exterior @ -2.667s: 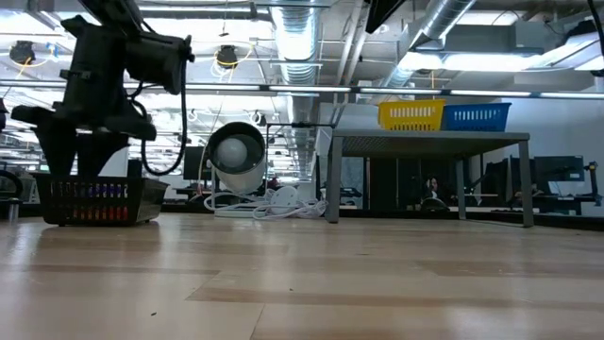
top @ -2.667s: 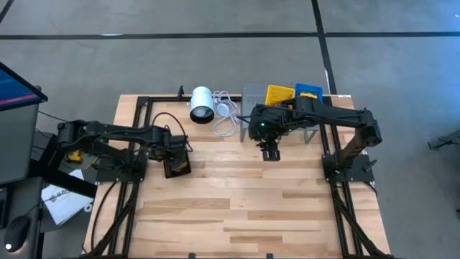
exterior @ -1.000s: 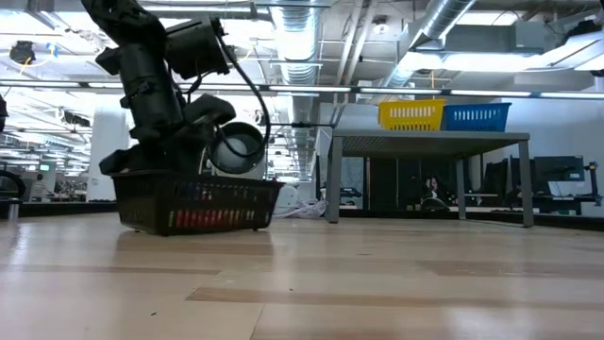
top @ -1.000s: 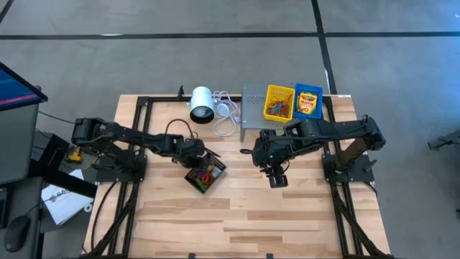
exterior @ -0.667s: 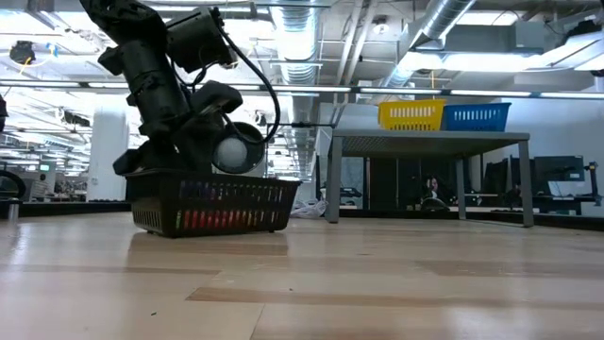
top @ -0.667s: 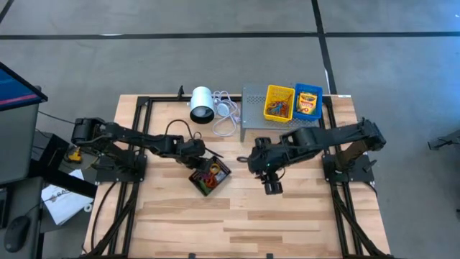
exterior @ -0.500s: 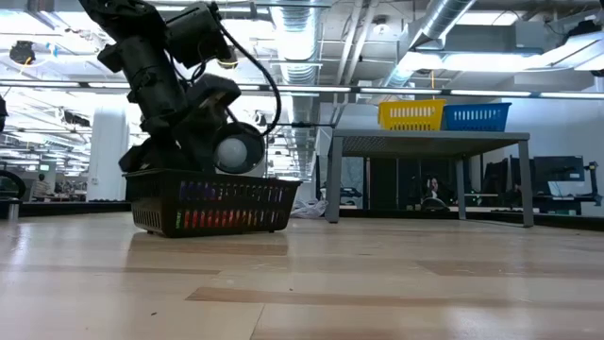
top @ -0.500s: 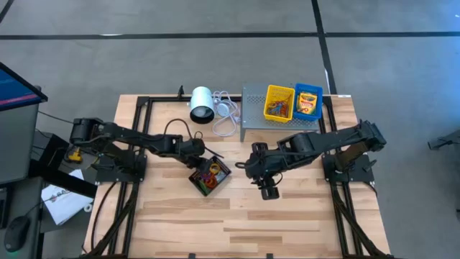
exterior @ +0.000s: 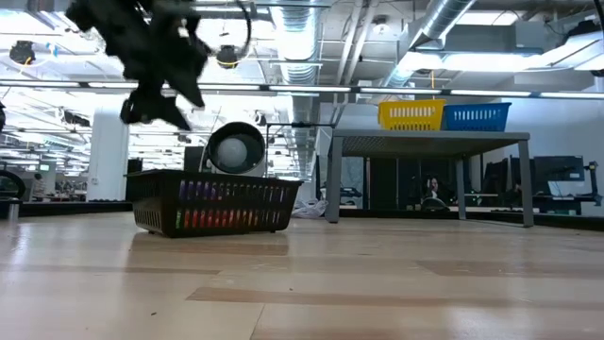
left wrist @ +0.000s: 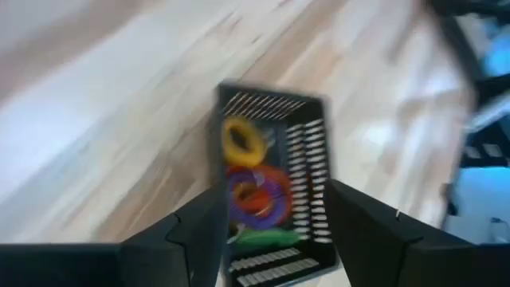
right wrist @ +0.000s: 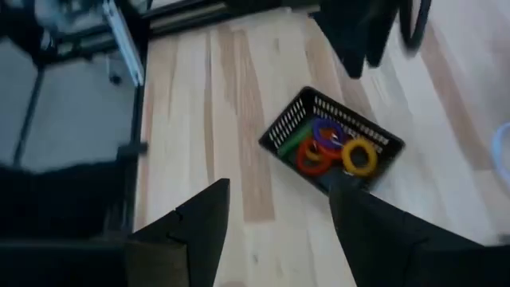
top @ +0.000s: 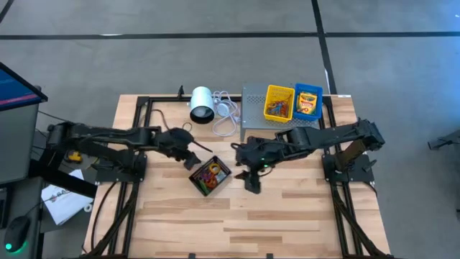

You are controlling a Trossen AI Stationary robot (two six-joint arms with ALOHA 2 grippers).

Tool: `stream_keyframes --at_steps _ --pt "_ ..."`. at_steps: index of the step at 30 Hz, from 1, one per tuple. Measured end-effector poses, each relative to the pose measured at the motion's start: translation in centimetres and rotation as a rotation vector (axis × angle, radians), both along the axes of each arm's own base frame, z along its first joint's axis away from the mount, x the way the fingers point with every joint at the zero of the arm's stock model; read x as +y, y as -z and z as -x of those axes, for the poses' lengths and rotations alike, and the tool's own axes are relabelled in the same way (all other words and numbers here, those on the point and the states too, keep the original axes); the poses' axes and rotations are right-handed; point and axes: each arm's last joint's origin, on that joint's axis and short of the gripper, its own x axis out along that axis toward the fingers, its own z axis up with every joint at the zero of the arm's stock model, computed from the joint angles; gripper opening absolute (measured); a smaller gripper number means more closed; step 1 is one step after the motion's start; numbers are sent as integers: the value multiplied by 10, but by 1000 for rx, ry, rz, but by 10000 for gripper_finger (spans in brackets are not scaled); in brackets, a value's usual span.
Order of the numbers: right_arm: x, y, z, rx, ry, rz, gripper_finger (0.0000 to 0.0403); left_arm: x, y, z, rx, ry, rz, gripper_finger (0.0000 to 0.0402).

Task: Pick & Place Office Desk Supplies
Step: Put the black bin on the shelf

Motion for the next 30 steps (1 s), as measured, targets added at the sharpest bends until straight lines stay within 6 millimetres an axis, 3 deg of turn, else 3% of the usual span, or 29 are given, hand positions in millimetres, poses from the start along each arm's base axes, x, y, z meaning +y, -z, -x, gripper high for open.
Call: stream_keyframes --at_steps 7,14,21,27,30 --pt "13 40 -42 77 82 -101 195 -1 -41 40 -199 59 -184 189" --pt "24 63 -81 171 99 -92 181 -2 -63 72 -337 93 -296 187" --pt "34 93 -108 343 -13 26 185 -2 -61 75 -302 114 -340 186" --pt "47 105 -117 334 -257 181 178 -1 -50 72 -188 128 -351 185" --pt "48 122 -118 395 -354 236 174 -1 -48 72 -175 133 -354 185"
